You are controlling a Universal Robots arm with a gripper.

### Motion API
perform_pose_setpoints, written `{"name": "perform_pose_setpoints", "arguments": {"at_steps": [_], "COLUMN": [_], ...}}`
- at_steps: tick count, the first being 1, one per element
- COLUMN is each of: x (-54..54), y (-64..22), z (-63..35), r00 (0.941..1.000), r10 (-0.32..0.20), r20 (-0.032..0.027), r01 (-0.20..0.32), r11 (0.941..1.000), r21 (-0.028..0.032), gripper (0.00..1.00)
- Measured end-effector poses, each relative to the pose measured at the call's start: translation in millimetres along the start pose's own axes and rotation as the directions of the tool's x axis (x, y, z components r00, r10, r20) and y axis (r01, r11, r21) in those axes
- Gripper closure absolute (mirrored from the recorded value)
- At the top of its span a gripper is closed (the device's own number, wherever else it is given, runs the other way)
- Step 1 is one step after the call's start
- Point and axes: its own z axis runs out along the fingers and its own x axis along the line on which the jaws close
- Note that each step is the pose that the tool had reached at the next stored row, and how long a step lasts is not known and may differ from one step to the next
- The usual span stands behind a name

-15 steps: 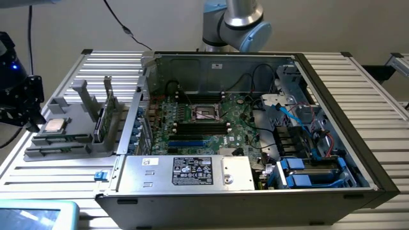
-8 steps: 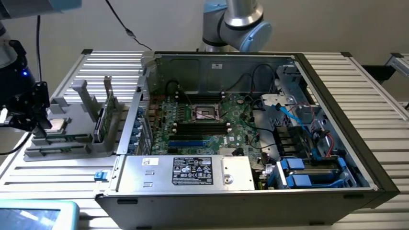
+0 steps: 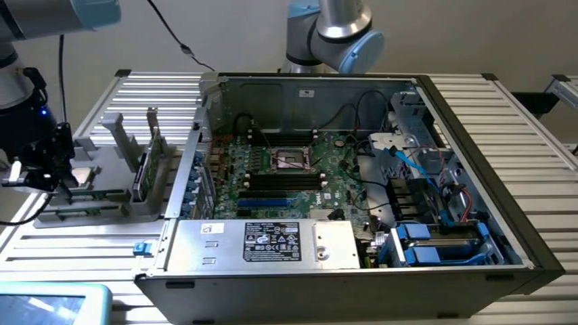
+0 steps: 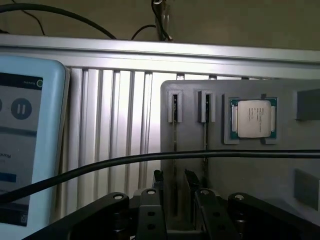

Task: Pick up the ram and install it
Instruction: 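Pick up the ram and move it above insertion slot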

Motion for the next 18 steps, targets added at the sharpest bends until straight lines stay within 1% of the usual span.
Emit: {"name": "perform_pose_setpoints", "arguments": {"at_steps": [8,18], "x": [-0.5,-0.6], "y": [-0.6,-0.6], "z": [14.0,14.9], "r00": [0.9997,0.9997], "r10": [-0.023,-0.024], "r20": [-0.001,-0.0011], "r01": [0.023,0.024], "r11": [0.9997,0.9997], "r21": [0.0009,0.0009], "gripper": [0.7,0.7]}}
